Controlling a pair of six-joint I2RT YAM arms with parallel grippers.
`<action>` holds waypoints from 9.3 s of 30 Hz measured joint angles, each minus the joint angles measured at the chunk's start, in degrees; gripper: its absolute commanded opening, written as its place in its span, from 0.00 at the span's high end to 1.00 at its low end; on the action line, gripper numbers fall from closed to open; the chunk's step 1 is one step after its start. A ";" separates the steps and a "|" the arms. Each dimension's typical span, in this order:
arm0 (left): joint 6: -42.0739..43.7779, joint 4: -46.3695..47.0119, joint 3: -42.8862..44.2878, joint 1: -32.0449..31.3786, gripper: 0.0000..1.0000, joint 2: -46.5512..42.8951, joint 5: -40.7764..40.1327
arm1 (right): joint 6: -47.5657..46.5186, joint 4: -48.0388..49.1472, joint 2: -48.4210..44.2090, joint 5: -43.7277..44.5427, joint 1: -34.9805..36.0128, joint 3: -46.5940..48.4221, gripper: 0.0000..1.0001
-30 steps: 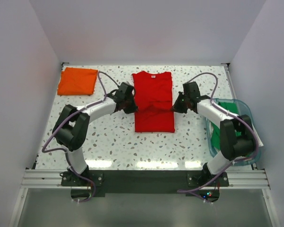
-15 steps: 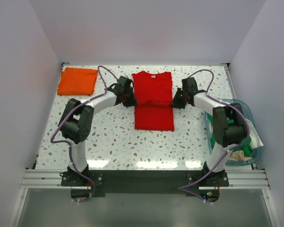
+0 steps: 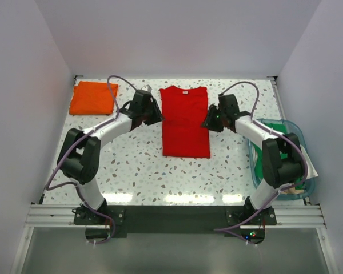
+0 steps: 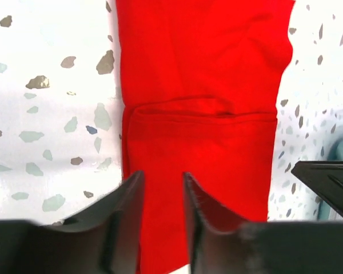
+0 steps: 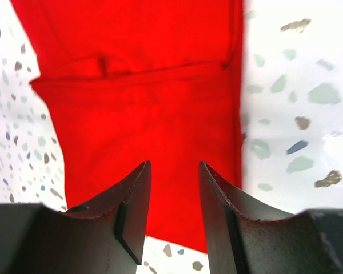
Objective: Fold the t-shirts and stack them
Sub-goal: Fold the tshirt
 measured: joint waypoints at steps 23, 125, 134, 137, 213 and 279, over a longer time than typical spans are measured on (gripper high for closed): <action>-6.19 13.11 -18.62 -8.00 0.87 0.76 7.17 | -0.22 2.01 -7.32 -0.04 7.87 -17.81 0.60; -7.34 -5.62 -32.17 -14.67 0.62 -32.61 -1.14 | -5.44 5.99 -2.54 -7.50 7.17 4.33 0.64; -7.52 -1.25 -32.11 -10.54 0.67 -26.21 -1.38 | -10.32 8.00 27.06 -12.33 8.22 31.54 0.64; -7.54 -0.04 -32.06 -10.16 0.67 -24.06 -1.20 | -11.28 7.85 31.21 -12.79 9.44 35.69 0.62; -7.34 3.56 -32.26 -9.40 0.65 -18.64 1.51 | -16.02 2.12 35.06 4.39 12.79 37.44 0.96; -5.09 2.51 -48.87 -9.22 0.56 -34.07 18.32 | 13.00 -4.96 -40.17 -16.04 6.93 -45.44 0.55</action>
